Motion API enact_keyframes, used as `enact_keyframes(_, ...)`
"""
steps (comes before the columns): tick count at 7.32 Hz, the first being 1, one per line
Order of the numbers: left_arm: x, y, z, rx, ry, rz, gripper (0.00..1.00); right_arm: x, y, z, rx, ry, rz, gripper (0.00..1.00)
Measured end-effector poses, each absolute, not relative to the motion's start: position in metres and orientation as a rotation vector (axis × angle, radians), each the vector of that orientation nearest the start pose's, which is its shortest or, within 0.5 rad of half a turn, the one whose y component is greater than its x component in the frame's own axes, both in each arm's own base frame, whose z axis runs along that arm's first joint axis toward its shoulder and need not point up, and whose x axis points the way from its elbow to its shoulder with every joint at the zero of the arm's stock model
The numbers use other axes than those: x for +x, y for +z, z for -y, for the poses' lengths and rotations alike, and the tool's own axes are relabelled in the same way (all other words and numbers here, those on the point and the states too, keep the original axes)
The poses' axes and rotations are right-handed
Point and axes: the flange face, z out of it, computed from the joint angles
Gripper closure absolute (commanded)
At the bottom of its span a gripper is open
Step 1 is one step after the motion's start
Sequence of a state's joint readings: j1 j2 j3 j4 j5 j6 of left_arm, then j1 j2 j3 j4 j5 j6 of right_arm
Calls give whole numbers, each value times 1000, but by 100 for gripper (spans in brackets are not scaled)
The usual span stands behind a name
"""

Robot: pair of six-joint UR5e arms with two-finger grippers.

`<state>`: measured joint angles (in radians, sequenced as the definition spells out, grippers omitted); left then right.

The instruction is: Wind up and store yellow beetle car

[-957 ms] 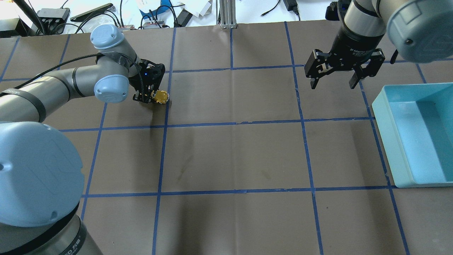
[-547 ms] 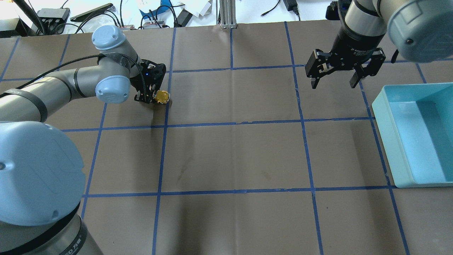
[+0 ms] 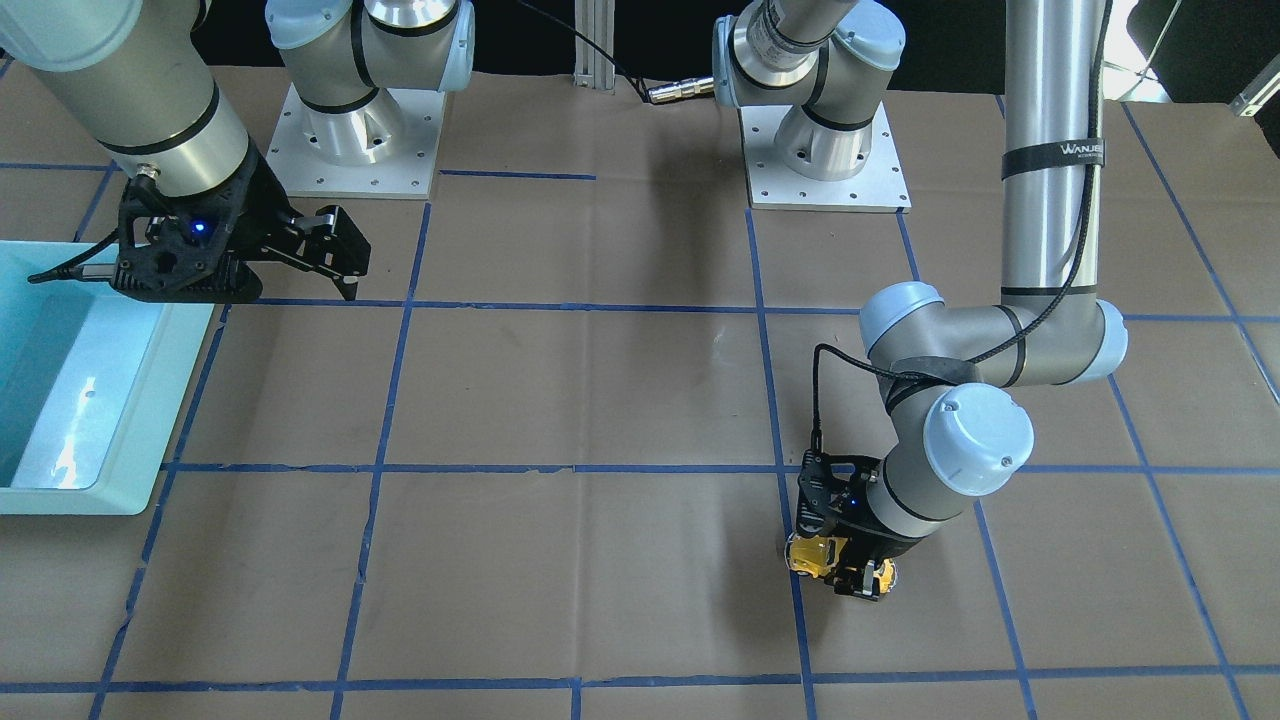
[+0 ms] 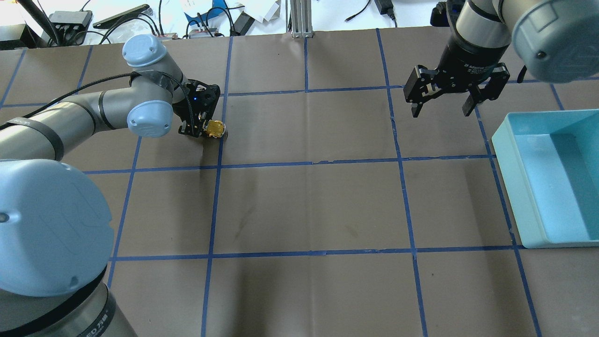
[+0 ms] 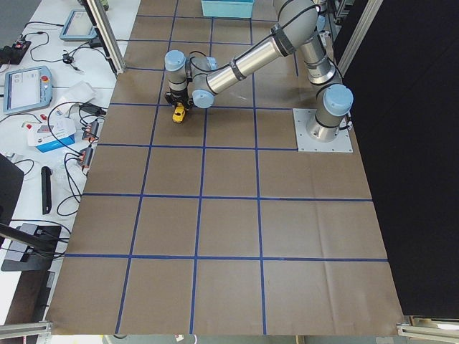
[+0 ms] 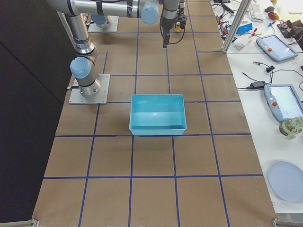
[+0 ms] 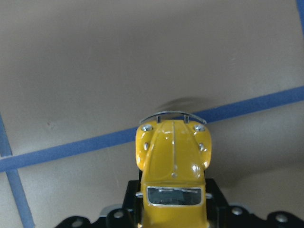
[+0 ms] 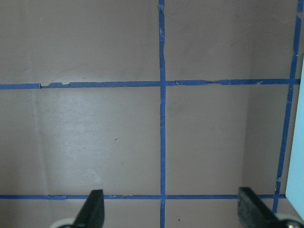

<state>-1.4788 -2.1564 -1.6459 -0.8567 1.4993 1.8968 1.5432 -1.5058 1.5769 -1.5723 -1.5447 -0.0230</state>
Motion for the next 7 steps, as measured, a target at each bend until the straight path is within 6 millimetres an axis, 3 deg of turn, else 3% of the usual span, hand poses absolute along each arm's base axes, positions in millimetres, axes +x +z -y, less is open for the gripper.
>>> enact_keyframes(7,-82,179,660,-2461,166,1929,80,123,453,514,7,109,-3112,0)
